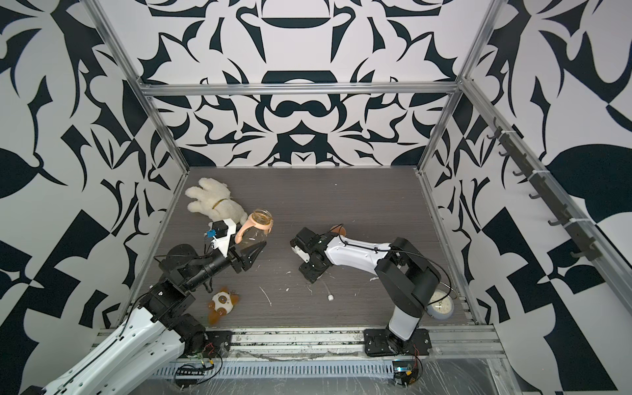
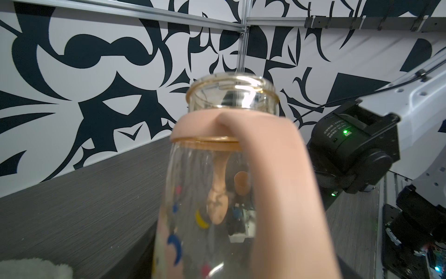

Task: Assemble the baby bottles
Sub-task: Pick up the nipple from the center of the board.

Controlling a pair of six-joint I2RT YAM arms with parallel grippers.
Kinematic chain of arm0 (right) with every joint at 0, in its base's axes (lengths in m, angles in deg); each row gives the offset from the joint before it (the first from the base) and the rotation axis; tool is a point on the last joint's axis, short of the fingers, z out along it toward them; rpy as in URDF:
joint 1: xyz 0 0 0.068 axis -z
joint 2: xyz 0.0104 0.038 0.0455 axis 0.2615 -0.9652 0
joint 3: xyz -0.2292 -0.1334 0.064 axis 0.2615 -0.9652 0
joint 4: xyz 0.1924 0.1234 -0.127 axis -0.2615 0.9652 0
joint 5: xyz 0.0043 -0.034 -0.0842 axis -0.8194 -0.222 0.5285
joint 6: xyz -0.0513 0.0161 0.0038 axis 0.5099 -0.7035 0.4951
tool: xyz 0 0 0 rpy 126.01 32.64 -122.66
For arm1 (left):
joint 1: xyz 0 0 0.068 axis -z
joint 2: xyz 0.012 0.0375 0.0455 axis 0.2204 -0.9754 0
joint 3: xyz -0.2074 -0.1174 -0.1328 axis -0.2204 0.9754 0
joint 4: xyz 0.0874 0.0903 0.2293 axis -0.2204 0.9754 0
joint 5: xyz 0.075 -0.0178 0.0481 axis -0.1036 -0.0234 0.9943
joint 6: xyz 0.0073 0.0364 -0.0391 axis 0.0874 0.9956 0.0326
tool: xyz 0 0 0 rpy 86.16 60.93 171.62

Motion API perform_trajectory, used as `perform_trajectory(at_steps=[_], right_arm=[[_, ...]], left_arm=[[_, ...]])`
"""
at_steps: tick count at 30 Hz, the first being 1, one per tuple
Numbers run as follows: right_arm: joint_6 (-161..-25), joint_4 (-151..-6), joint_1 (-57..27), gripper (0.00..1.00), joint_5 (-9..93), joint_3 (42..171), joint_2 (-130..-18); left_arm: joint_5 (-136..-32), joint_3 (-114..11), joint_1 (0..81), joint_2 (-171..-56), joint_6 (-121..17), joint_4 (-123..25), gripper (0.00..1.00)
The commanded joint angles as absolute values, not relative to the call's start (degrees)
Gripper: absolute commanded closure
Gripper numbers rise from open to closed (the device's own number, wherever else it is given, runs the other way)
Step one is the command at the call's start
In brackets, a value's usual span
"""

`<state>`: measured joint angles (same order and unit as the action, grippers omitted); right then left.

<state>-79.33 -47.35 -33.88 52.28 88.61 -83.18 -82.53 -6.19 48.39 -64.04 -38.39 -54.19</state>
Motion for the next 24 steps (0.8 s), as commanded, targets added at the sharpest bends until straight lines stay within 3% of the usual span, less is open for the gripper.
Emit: perform_trajectory(at_steps=[1,12,24], right_arm=[[-80.7,-49.1,-33.2,0.43,48.7,88.4,-77.9],[-81.1,-47.6,-29.5,0.48,44.4,92.9,-64.7],[-73.3,-41.7,-24.2,0.51,41.8,118.9,-67.1]], left_arm=[[-82.3,-7.4,48.5,-63.9,-37.7,-55.3,0.56],[-84.6,-7.2,48.5,-66.1,-36.9,-57.6,0.56],[-86.5,-6.1,48.3,-65.5,-36.6,-65.1,0.56]])
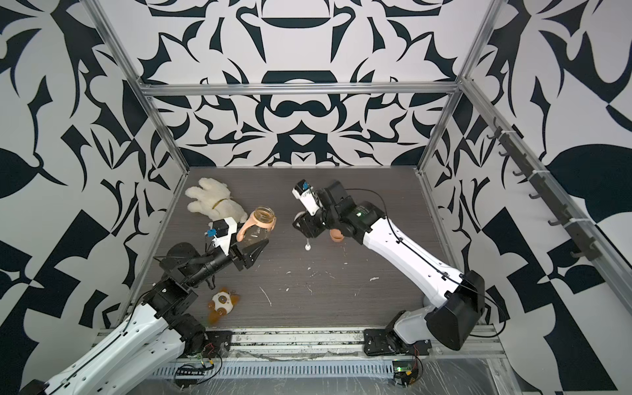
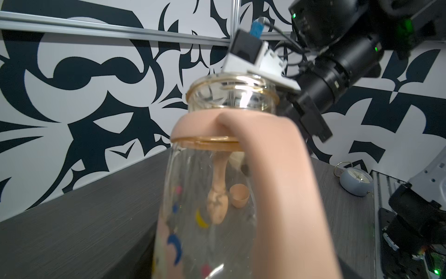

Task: Assemble the baby bottles
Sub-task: Pick up the nipple from the center of the board, then close the nipple on the baby bottle.

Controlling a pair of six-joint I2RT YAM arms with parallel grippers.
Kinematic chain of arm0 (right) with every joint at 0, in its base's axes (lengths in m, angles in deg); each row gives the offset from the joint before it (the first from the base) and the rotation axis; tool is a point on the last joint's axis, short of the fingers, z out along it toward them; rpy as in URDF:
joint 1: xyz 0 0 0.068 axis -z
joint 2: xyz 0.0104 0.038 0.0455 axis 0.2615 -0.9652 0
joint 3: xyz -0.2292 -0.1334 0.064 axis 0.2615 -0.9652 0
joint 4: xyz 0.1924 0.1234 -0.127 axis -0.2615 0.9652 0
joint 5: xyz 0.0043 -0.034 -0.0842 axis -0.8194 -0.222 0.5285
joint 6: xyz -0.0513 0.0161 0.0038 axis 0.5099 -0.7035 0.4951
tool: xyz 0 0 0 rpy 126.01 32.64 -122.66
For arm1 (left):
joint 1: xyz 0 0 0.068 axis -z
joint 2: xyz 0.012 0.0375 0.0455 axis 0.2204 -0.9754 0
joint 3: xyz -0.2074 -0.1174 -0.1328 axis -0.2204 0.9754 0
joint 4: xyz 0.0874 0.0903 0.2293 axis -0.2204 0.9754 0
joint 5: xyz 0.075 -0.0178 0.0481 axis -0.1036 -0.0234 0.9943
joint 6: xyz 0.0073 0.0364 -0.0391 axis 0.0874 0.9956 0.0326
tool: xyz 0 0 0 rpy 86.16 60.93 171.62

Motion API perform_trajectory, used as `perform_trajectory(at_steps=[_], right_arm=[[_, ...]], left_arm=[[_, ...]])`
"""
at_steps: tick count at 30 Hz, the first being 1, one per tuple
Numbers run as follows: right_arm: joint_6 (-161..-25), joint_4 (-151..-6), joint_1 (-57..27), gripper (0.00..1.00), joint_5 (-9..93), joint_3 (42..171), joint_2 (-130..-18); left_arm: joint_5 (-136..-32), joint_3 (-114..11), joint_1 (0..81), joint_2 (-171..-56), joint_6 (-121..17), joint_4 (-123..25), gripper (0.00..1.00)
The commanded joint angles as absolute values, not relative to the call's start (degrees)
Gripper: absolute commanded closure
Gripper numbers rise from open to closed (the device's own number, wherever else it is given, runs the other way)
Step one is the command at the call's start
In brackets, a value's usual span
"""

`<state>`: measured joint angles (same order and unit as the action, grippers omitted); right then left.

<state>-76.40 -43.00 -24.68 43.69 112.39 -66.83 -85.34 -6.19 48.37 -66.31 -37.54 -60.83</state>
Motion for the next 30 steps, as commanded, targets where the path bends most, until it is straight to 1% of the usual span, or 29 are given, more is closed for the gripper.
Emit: perform_trajectory(at_steps=[1,6,12,18,25,30], right_arm=[[-73.0,-41.5,-24.0,0.51,41.3,120.7,-67.5],[-73.1,-40.2,-23.2,0.51,37.7,130.2,-69.7],[-73.6,-39.4,-22.2,0.51,33.9,137.1,-71.0],[-73.7,-38.0,-22.2,0.52,33.6,142.1,-72.1],[-75.3,-39.3,-22.1,0.53,30.8,144.8,-72.8],[-76.6,-39.2,-22.1,0.53,29.7,146.8,-73.7]], left_arm=[[-86.5,-6.0,48.2,-65.2,-36.5,-65.4,0.56],[-88.4,-6.0,47.3,-64.7,-36.4,-65.9,0.55],[-89.1,-5.2,47.1,-65.2,-36.2,-67.7,0.55],[-90.4,-4.9,46.3,-67.6,-36.2,-69.5,0.55],[-93.5,-5.6,46.2,-70.9,-36.1,-70.0,0.55],[-92.6,-4.8,45.8,-71.8,-36.1,-71.7,0.55]])
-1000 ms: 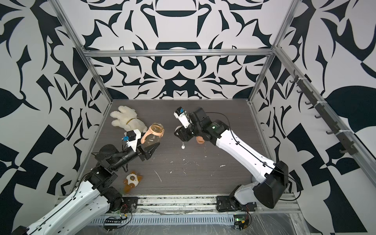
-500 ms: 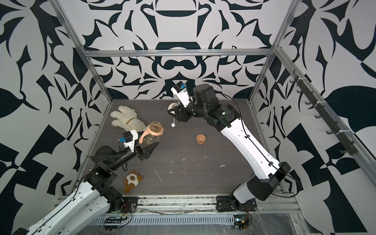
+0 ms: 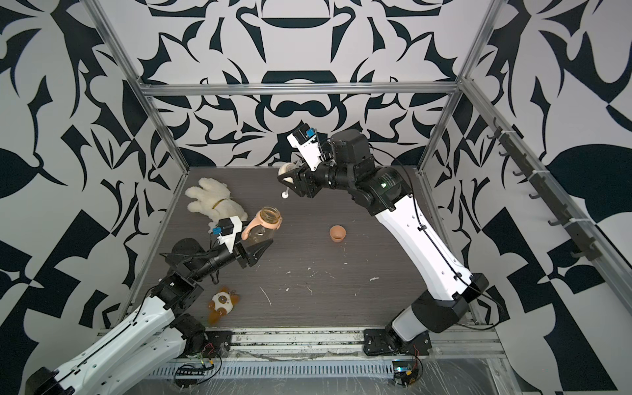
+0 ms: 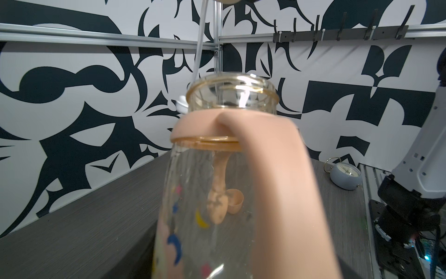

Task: Assemble the baby bottles
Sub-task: Close the nipple on the baby bottle.

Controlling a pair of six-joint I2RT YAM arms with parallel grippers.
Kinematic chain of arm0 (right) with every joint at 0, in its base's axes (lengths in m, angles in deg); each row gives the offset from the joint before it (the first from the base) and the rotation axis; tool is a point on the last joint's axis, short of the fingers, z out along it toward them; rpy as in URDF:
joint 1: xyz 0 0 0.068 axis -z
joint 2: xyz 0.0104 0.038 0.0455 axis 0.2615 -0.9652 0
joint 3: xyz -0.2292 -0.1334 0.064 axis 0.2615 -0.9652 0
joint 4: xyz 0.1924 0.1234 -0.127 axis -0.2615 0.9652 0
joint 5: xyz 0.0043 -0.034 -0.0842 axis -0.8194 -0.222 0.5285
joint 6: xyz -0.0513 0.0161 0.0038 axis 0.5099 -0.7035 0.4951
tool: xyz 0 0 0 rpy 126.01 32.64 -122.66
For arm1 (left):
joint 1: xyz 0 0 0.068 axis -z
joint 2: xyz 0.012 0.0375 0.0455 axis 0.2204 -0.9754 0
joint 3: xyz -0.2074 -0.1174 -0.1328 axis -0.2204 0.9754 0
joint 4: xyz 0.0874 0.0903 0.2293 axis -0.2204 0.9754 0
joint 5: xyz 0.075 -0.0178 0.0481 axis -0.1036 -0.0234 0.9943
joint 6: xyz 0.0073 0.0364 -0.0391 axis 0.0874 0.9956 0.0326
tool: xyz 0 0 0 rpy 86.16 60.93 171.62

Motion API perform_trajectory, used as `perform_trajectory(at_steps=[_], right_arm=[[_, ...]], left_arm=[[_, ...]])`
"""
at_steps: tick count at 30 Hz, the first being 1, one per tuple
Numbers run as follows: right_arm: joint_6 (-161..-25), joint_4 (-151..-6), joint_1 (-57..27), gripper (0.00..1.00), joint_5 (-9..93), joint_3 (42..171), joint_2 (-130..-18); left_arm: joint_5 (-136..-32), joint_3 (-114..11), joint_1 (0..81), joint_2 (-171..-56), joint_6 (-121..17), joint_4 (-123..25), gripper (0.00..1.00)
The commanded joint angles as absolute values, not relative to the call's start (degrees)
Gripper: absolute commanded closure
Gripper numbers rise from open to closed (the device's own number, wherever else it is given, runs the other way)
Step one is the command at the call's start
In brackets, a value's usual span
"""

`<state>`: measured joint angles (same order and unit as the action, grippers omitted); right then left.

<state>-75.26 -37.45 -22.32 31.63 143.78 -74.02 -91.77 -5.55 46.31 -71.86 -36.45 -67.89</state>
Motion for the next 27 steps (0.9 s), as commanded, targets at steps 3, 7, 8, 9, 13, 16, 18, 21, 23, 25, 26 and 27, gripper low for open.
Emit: perform_trajectory(at_steps=[3,7,8,9,13,16,18,21,23,25,26,27], right_arm=[[-77.2,-40.2,-22.2,0.54,28.9,146.2,-73.2],[-77.9,-40.6,-22.1,0.54,28.1,146.2,-72.9],[-78.0,-40.6,-22.1,0.54,28.1,146.2,-72.8],[-78.1,-40.7,-22.2,0.54,28.0,146.2,-72.8],[-78.7,-41.4,-22.1,0.55,27.4,146.1,-72.8],[-79.6,-42.0,-22.1,0.55,26.5,146.1,-72.8],[-79.9,-41.9,-22.1,0.55,26.5,146.4,-72.9],[-80.7,-42.0,-22.3,0.56,26.0,146.4,-72.7],[-80.8,-42.1,-22.5,0.56,26.0,145.7,-72.1],[-81.1,-42.2,-22.5,0.56,26.0,145.2,-71.6],[-81.2,-42.4,-22.5,0.56,26.0,144.9,-71.4],[-81.2,-42.6,-22.5,0.56,25.9,144.6,-71.1]], left_arm=[[-93.6,-4.6,44.7,-73.1,-36.7,-73.3,0.55],[-94.9,-4.9,44.2,-74.8,-37.0,-74.2,0.55],[-95.2,-5.0,44.2,-75.2,-37.0,-74.4,0.55],[-95.5,-5.1,44.2,-75.5,-37.0,-74.5,0.55],[-95.9,-5.3,44.2,-76.2,-37.0,-74.5,0.55],[-95.5,-5.2,44.1,-76.6,-36.8,-75.0,0.55],[-95.4,-5.3,44.0,-77.3,-36.8,-75.4,0.55],[-95.7,-5.6,43.8,-77.5,-36.8,-75.6,0.55],[-95.5,-5.2,43.8,-77.3,-36.8,-75.9,0.55],[-95.6,-5.2,43.8,-77.4,-36.8,-75.8,0.55],[-95.6,-5.2,43.8,-77.5,-36.8,-75.8,0.55],[-95.7,-5.2,43.8,-77.7,-36.8,-75.8,0.55]])
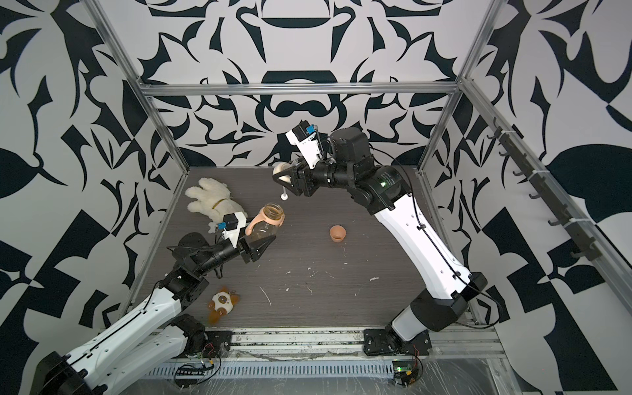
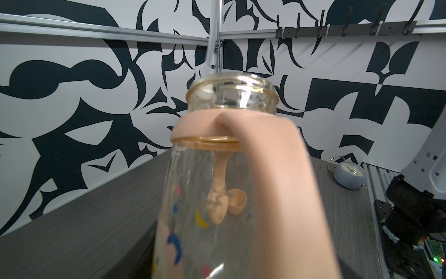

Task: Assemble the baby bottles
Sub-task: Close the nipple on the baby bottle.

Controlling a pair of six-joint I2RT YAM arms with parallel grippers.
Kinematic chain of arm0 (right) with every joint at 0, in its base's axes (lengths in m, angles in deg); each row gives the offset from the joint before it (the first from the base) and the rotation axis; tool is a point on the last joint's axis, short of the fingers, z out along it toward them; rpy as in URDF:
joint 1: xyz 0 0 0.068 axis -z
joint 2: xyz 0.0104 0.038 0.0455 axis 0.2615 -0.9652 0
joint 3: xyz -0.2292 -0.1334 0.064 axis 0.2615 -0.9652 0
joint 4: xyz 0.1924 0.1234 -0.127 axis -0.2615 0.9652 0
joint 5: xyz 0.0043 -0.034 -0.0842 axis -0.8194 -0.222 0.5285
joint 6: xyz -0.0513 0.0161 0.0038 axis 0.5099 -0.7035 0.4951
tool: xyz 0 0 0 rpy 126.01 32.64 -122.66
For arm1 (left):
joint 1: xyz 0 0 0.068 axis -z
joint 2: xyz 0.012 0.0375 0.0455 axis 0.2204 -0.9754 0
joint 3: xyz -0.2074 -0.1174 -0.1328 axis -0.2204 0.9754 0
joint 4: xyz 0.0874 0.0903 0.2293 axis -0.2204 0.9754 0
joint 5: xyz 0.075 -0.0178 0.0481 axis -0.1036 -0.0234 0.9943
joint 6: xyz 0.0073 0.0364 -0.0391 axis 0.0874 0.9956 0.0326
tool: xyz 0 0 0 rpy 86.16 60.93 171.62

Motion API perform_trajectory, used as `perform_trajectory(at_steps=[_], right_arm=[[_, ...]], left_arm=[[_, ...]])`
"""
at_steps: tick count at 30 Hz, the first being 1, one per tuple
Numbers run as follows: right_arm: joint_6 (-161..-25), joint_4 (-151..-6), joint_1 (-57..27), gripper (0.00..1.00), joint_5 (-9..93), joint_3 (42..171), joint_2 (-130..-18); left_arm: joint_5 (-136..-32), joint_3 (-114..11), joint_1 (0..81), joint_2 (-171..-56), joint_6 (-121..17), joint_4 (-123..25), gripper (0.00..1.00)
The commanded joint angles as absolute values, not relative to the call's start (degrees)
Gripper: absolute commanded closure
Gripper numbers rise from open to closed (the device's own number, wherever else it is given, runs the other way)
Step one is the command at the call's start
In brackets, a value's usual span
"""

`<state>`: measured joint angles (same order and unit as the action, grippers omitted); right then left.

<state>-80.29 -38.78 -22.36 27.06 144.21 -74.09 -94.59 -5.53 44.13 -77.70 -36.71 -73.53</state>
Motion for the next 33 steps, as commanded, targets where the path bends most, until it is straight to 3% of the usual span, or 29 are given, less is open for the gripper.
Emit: perform_trajectory(at_steps=[1,33], right_arm=[[-81.2,-42.7,-22.5,0.56,25.9,144.4,-70.9],[-84.5,-45.8,-22.9,0.59,23.2,142.0,-71.8]], left_arm=[[-95.8,-5.3,43.8,-77.9,-36.8,-75.7,0.55],[-98.2,-5.5,43.6,-80.6,-36.8,-78.3,0.55]])
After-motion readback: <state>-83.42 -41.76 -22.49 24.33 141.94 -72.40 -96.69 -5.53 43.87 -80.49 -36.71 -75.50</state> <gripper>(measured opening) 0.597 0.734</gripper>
